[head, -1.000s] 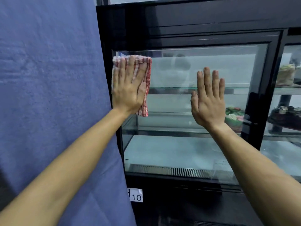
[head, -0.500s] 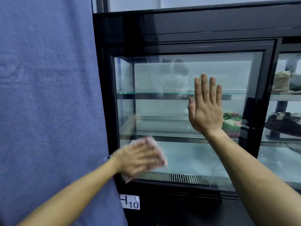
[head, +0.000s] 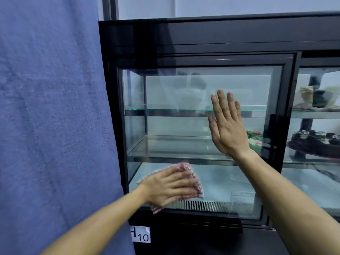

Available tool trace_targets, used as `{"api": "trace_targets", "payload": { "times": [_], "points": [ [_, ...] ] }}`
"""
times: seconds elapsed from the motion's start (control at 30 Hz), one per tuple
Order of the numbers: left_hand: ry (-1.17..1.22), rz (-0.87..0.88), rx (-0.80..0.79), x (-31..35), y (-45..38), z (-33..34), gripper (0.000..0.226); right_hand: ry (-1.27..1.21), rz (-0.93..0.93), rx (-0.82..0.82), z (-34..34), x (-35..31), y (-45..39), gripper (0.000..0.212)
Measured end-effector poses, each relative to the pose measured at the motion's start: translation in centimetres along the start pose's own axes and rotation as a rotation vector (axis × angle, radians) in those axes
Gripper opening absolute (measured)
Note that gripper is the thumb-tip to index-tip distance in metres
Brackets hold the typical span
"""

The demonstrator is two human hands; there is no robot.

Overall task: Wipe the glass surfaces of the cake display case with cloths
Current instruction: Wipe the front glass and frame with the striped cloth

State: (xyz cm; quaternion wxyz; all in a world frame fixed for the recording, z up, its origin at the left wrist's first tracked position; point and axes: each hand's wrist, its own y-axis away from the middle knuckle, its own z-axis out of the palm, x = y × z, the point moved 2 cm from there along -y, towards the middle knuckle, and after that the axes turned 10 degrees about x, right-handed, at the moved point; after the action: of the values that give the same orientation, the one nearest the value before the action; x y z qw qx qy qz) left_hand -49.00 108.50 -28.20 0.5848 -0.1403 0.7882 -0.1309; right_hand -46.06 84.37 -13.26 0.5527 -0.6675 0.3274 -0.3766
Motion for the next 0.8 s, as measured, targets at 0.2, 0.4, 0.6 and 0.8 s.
{"api": "trace_targets", "payload": {
  "times": [0.2,0.4,0.6,0.8],
  "points": [
    [-0.063,-0.378,0.181,-15.1,-2.3,-4.0,0.057,-0.070,0.055,-0.048,-1.2,-0.1,-0.2,0.065],
    [-0.185,-1.199,0.326,-29.0,-5.2,-8.1,0.062,0.115,0.271,0.024,-1.3,1.3,1.4,0.065],
    [-0.176,-1.346,0.410,-27.5,-14.1,-8.5,0.064,0.174,0.255,0.020,-0.8,1.2,1.6,0.065],
    [-0.125,-0.634,0.339,-25.5,-18.0,-7.3,0.056,0.201,0.232,0.061,-0.7,1.8,1.9,0.064]
  ]
}}
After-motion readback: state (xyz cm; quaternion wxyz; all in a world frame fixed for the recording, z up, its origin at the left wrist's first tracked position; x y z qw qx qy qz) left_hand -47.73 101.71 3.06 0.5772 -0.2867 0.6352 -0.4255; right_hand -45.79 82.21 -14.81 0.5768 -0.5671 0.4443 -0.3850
